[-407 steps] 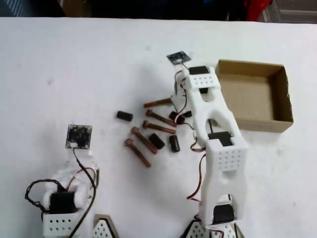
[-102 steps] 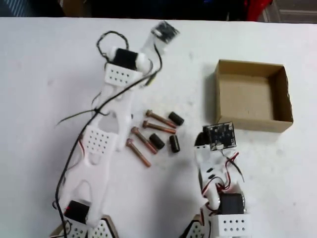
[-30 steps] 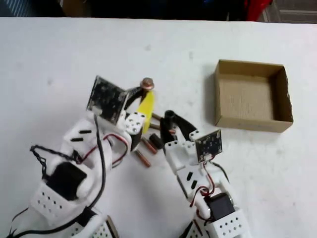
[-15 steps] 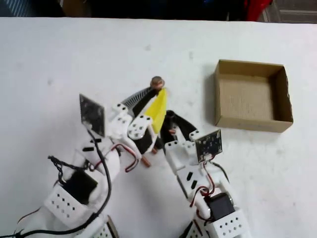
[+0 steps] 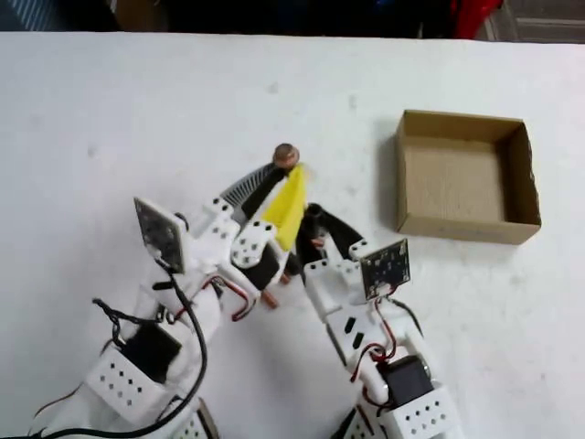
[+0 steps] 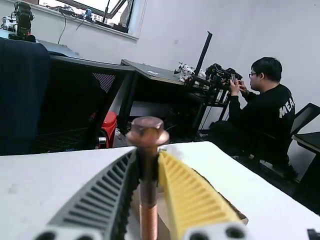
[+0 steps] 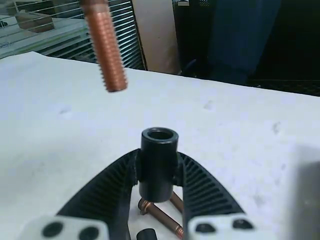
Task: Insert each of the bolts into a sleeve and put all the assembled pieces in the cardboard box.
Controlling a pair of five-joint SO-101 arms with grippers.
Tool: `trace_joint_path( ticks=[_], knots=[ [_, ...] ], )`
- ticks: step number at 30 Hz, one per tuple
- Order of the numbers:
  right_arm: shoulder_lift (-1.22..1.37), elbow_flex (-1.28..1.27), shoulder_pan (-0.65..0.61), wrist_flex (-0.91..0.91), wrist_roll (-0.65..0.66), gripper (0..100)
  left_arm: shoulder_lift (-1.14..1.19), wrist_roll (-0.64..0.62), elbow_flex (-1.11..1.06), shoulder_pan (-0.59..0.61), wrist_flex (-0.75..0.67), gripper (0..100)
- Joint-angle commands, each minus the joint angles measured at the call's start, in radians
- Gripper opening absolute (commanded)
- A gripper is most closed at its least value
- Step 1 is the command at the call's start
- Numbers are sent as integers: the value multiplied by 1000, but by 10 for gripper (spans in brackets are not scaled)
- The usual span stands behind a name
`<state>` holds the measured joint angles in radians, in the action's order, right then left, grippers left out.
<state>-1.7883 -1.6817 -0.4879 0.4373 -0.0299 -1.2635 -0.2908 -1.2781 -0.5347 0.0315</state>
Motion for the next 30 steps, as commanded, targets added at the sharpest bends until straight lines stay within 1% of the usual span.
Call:
trace_joint_path(
  ticks=[1, 4, 6, 15, 24, 30],
  knots=[
    [-12, -8, -13, -7, 17, 17, -31, 80, 6, -8, 8, 24],
    [-12, -8, -64, -24, 127, 17, -36, 104, 6, -8, 8, 24],
    [-12, -8, -101, -24, 157, 17, -36, 104, 6, -8, 8, 24],
    [-12, -8, -77, -21, 155, 17, -38, 103, 2, 2, 58, 24],
    [-12, -8, -79, -21, 155, 17, -38, 101, 0, 2, 57, 24],
    [-12, -8, -79, -19, 155, 17, -38, 101, -44, 2, 49, 24]
  ],
)
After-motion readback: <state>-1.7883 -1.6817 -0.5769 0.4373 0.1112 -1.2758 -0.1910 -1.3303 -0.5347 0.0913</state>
